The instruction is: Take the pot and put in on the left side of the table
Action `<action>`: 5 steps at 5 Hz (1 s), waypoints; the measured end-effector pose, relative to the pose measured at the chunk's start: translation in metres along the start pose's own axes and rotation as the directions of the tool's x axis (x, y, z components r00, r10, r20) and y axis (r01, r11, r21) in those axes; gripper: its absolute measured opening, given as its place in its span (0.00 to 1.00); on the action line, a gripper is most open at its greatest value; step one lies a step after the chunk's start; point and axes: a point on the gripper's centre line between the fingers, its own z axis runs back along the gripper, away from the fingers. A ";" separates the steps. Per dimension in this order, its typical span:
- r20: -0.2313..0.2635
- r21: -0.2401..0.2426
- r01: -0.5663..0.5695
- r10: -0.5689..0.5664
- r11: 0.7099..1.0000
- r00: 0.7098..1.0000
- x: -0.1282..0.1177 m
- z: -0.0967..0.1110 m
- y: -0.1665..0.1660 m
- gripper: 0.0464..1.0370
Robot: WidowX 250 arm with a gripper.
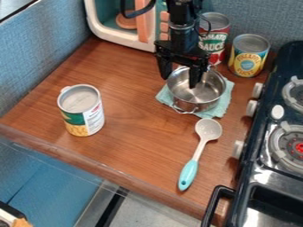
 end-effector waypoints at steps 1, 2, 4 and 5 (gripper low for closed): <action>-0.006 0.010 -0.007 0.008 1.000 1.000 -0.001 -0.001 0.002 0.59; -0.012 0.012 -0.017 0.017 1.000 1.000 -0.002 -0.001 0.003 0.30; -0.040 0.032 -0.023 0.024 0.999 0.999 -0.004 -0.002 0.005 0.03; -0.049 0.047 -0.008 0.010 0.999 0.999 -0.002 0.006 0.003 0.03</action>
